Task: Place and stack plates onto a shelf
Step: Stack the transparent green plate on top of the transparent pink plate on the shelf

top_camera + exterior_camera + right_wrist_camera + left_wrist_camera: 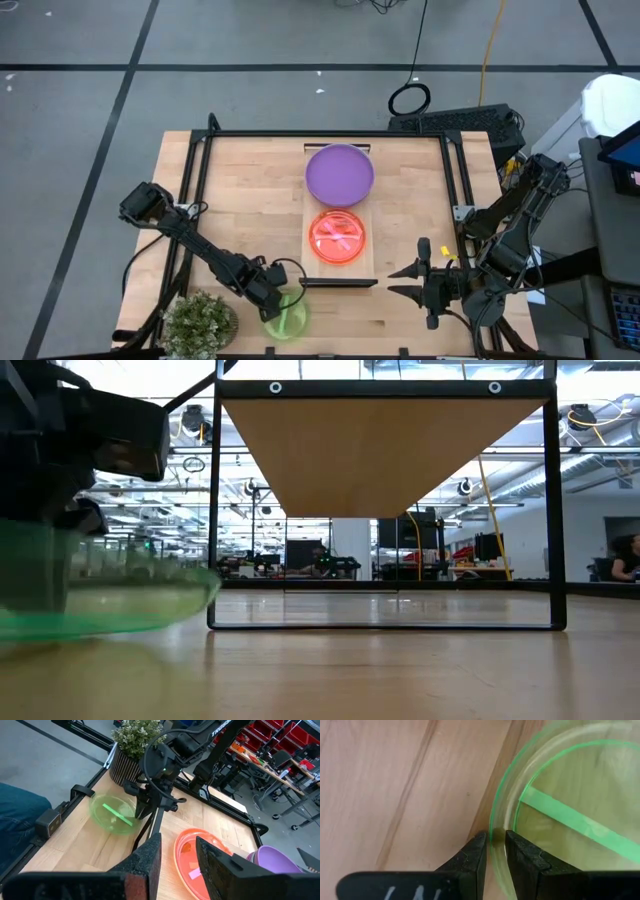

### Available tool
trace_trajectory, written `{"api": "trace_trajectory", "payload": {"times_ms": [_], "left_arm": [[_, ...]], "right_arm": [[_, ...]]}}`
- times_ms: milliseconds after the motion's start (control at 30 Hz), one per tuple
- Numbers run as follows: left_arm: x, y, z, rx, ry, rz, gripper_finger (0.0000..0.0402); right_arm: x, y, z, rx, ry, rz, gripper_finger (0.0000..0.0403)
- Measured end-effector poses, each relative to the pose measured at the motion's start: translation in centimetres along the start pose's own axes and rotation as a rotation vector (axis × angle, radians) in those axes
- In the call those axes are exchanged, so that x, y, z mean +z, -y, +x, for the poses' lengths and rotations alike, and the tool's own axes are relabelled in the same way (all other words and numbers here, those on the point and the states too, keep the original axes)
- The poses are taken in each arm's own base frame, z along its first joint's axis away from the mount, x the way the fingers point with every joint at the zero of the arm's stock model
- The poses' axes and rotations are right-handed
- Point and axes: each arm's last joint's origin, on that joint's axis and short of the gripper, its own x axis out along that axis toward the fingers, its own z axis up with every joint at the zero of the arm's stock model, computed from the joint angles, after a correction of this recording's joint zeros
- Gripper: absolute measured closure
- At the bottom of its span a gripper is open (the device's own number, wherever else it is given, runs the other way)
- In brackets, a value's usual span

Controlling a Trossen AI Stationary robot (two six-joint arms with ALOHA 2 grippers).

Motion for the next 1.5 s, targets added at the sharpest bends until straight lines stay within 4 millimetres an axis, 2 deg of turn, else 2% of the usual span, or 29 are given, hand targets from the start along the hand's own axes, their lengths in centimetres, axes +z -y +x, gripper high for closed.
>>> {"api": "trace_trajectory", "payload": {"times_ms": [400, 600, 833, 1233, 1500], "left_arm": [[0.1, 0.3, 0.1, -0.035, 0.000, -0.027, 0.0329], [0.2, 0.4, 0.1, -0.054, -0.001, -0.019, 0.0392], [0.3, 0.5, -0.5, -0.075, 0.007, 0.013, 0.0396], [0.6, -0.2, -7.2, -0.103, 0.133, 0.048, 0.0398], [0.8, -0.5, -11.2, -0.206, 0.232, 0.155, 0.0398]], "right_arm": [[0.0, 0.0, 0.0, 0.000, 0.000, 0.000, 0.0296], [0.0, 0.0, 0.0, 0.000, 0.000, -0.004, 0.0296], [0.0, 0.0, 0.0, 0.000, 0.000, -0.004, 0.0296], [0.0, 0.0, 0.0, 0.000, 0.000, -0.008, 0.0296], [0.0, 0.0, 0.0, 0.000, -0.002, -0.010, 0.0296]]}}
